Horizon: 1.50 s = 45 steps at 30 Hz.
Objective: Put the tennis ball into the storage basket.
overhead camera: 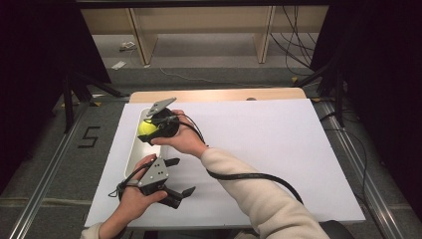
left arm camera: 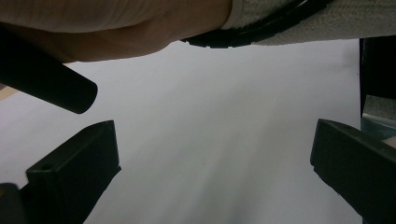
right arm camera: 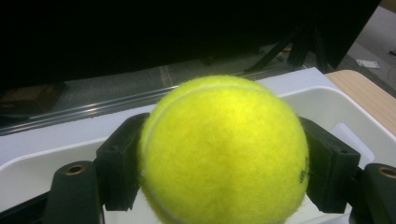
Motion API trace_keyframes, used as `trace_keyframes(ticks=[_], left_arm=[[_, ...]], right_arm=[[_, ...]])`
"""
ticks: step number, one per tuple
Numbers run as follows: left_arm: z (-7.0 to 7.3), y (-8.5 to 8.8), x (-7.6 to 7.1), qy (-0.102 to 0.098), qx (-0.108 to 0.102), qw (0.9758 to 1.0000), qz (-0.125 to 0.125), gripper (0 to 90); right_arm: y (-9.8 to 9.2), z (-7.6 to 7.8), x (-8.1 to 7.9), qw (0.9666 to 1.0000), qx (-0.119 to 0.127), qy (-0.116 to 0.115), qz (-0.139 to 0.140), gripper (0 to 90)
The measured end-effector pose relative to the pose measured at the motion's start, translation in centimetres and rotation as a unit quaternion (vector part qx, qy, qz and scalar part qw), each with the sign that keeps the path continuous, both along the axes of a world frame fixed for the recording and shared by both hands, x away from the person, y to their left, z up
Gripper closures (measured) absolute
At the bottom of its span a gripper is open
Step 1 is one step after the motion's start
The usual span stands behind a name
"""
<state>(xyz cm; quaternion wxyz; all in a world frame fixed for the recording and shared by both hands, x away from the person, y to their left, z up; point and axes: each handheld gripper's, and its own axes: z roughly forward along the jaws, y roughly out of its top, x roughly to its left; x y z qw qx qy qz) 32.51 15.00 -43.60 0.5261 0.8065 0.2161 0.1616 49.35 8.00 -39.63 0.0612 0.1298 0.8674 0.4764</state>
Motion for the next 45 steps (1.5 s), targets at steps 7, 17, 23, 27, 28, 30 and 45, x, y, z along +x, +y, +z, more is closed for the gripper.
trace_keyframes(ticks=[7,17,23,27,28,30,45], left_arm=[[0.0,0.0,0.0,-0.001,0.001,1.0000,0.000,0.6],[0.0,0.0,0.0,-0.001,0.001,1.0000,-0.001,0.7],[0.0,0.0,0.0,-0.001,0.002,1.0000,-0.001,0.7],[0.0,0.0,0.0,-0.002,0.002,1.0000,-0.001,0.7],[0.0,0.0,0.0,-0.002,0.002,1.0000,-0.001,0.6],[0.0,0.0,0.0,-0.001,0.002,1.0000,-0.002,0.7],[0.0,0.0,0.0,-0.001,0.003,1.0000,-0.003,0.7]], right_arm=[[0.3,-0.1,0.0,1.0000,-0.003,-0.003,0.003,26.6],[0.7,-0.5,0.1,1.0000,-0.006,0.000,0.004,26.6],[0.7,-0.5,0.1,1.0000,-0.008,0.001,0.004,26.6],[0.7,-0.6,0.1,0.9999,-0.011,0.005,0.003,26.6],[0.7,-0.7,0.1,0.9999,-0.009,0.005,0.002,26.6],[0.8,-0.8,0.2,0.9999,-0.011,0.004,0.003,26.5],[1.2,-2.0,0.3,0.9993,-0.033,0.016,0.009,26.3]])
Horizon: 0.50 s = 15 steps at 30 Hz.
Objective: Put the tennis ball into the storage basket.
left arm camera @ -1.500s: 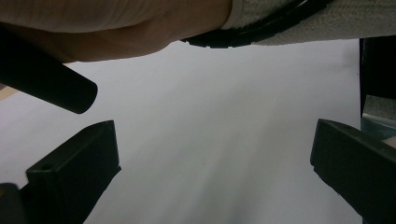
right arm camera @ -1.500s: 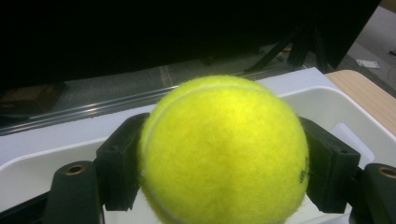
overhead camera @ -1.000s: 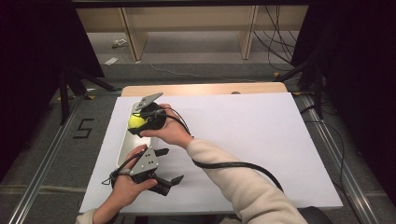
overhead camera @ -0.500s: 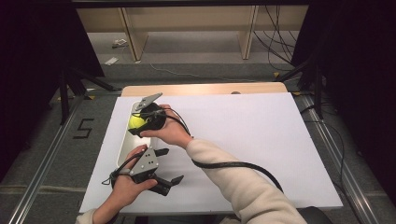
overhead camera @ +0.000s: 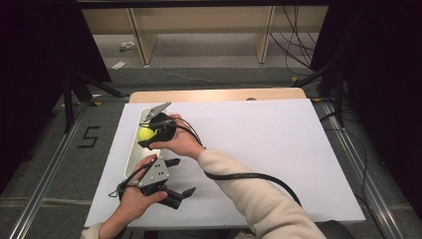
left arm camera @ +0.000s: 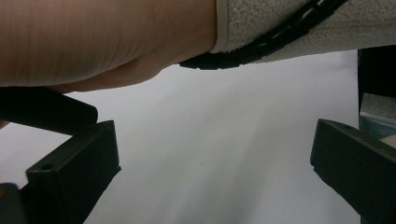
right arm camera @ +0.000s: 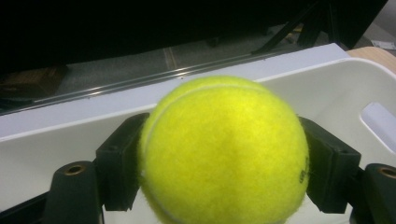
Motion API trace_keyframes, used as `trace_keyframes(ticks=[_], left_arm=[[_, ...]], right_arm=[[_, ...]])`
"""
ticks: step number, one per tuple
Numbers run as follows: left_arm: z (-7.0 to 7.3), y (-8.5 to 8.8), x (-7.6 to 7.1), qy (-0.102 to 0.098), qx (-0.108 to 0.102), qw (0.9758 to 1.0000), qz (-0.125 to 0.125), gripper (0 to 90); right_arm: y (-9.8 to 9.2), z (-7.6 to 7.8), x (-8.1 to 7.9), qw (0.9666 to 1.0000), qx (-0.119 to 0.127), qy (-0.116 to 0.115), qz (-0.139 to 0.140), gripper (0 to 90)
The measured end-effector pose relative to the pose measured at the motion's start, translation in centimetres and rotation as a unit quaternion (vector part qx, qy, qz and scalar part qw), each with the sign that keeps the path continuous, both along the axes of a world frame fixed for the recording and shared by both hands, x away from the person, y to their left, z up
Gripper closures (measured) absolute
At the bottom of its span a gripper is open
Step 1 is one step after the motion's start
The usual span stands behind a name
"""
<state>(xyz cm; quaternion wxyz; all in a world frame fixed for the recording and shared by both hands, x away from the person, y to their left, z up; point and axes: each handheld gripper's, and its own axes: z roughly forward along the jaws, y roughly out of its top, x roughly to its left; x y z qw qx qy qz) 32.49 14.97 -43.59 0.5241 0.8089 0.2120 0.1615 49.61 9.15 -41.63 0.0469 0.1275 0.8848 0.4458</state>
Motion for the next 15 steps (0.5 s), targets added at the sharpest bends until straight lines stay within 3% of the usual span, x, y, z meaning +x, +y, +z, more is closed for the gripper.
trace_keyframes(ticks=[12,15], left_arm=[[0.01,0.04,0.01,0.001,-0.002,1.0000,0.000,0.6],[0.01,0.04,0.01,0.001,-0.002,1.0000,0.000,0.6]], right_arm=[[0.24,-0.57,-0.01,0.9999,-0.012,0.009,0.001,25.0],[0.08,-0.47,0.09,1.0000,0.003,0.006,-0.003,16.8]])
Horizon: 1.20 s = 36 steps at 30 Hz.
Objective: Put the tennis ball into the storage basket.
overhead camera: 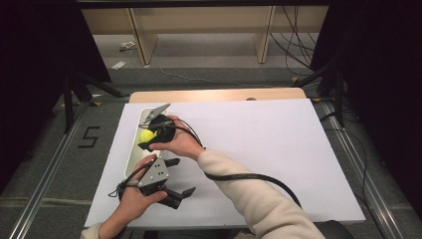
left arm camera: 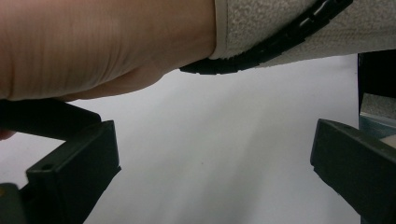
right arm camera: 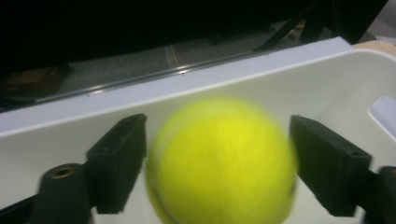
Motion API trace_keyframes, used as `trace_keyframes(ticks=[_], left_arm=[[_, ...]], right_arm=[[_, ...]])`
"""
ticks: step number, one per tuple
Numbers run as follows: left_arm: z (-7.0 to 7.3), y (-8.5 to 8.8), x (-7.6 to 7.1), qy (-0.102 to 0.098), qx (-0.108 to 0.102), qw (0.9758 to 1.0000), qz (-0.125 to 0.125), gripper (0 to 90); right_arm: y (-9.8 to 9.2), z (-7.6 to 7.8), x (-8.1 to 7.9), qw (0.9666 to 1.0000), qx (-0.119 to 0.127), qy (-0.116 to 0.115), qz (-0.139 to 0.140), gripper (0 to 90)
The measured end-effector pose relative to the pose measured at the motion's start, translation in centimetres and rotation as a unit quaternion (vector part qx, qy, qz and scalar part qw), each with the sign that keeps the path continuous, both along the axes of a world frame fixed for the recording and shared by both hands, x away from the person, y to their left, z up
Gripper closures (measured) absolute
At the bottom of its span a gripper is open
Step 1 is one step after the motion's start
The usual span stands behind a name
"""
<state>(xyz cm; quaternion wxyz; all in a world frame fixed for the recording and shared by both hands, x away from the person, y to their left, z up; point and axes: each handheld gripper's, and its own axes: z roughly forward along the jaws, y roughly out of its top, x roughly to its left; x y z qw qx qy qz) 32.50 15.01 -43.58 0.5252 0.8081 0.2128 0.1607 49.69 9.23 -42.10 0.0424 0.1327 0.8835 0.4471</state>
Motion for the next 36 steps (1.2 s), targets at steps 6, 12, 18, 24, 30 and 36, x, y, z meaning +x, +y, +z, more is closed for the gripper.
trace_keyframes(ticks=[6,12,18,24,30,36], left_arm=[[0.0,0.0,0.0,0.000,0.000,1.0000,0.001,0.7],[0.0,0.0,0.0,0.000,0.001,1.0000,-0.001,0.6],[0.0,0.0,0.0,0.001,0.000,1.0000,0.000,0.6],[0.0,-0.1,0.0,-0.001,0.000,1.0000,-0.001,0.7],[0.0,-0.1,0.0,-0.002,-0.001,1.0000,0.000,0.7],[0.1,0.0,0.0,-0.002,-0.002,1.0000,0.004,0.7]], right_arm=[[-0.5,0.8,0.2,0.9998,0.016,-0.007,-0.003,15.7],[-1.3,1.3,0.2,0.9994,0.030,-0.010,-0.011,15.5],[-3.0,2.0,0.0,0.9989,0.038,-0.018,-0.019,15.5],[-6.3,2.8,0.1,0.9975,0.048,-0.027,-0.043,15.4],[-10.2,3.1,-0.2,0.9954,0.057,-0.032,-0.070,15.4],[-13.3,3.2,-0.8,0.9933,0.062,-0.035,-0.090,15.4]])
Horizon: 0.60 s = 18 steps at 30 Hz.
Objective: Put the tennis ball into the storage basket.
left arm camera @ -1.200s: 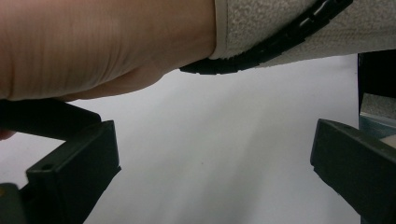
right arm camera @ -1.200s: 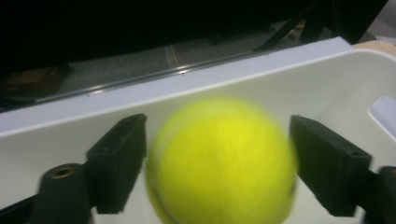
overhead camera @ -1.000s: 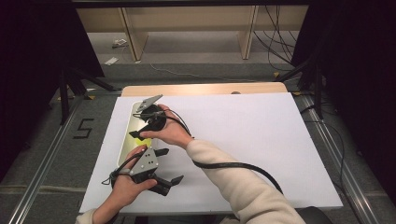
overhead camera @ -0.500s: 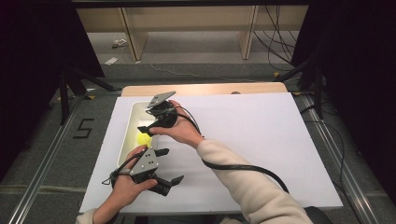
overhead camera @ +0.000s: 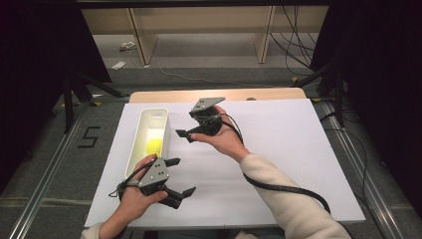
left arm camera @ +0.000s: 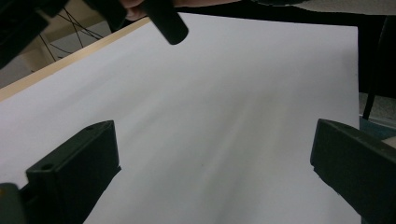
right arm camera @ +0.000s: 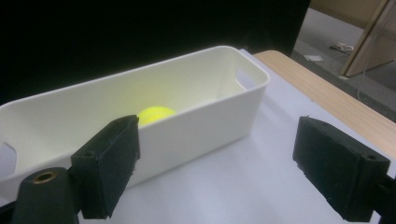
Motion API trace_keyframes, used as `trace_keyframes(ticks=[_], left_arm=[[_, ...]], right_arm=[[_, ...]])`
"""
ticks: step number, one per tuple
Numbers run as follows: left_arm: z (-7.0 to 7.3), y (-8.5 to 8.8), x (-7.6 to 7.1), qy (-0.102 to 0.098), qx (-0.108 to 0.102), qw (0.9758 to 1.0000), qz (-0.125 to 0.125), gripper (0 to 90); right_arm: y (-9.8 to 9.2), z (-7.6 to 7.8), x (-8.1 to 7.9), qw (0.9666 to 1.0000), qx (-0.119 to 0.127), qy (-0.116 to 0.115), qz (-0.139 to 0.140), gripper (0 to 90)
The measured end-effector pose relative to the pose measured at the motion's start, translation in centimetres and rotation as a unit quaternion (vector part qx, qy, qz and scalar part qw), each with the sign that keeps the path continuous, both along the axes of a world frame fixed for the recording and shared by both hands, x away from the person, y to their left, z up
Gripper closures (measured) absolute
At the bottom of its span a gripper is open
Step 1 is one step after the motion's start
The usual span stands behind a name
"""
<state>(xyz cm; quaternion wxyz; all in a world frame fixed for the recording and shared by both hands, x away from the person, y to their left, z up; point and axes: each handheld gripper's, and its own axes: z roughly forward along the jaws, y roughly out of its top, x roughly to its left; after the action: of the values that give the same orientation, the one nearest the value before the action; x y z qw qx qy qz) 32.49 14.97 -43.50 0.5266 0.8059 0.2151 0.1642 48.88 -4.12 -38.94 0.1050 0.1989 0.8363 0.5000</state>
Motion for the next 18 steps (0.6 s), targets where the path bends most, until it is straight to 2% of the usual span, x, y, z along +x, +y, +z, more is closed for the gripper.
trace_keyframes(ticks=[7,8,9,12,13,18], left_arm=[[0.1,0.1,0.0,0.000,-0.002,1.0000,0.003,0.6],[0.1,0.2,0.1,-0.012,0.000,0.9999,0.001,0.6],[0.1,0.1,0.0,-0.002,-0.003,1.0000,0.001,0.6],[0.1,0.1,0.0,-0.001,-0.001,1.0000,0.004,0.6],[0.0,0.1,-0.1,0.010,-0.004,0.9999,0.005,0.6],[0.1,0.2,-0.1,0.002,-0.004,1.0000,0.002,0.6]], right_arm=[[-4.2,0.0,-0.9,0.9995,0.007,-0.006,-0.029,15.4],[-4.8,0.0,-1.1,0.9994,0.007,-0.006,-0.033,15.4],[-5.5,0.0,-1.2,0.9993,0.006,-0.006,-0.036,15.4],[-7.4,0.0,-1.7,0.9988,0.007,-0.011,-0.047,15.4],[-8.1,0.0,-1.9,0.9987,0.007,-0.010,-0.050,15.4],[-11.0,-0.3,-2.7,0.9971,0.012,-0.008,-0.074,15.4]])
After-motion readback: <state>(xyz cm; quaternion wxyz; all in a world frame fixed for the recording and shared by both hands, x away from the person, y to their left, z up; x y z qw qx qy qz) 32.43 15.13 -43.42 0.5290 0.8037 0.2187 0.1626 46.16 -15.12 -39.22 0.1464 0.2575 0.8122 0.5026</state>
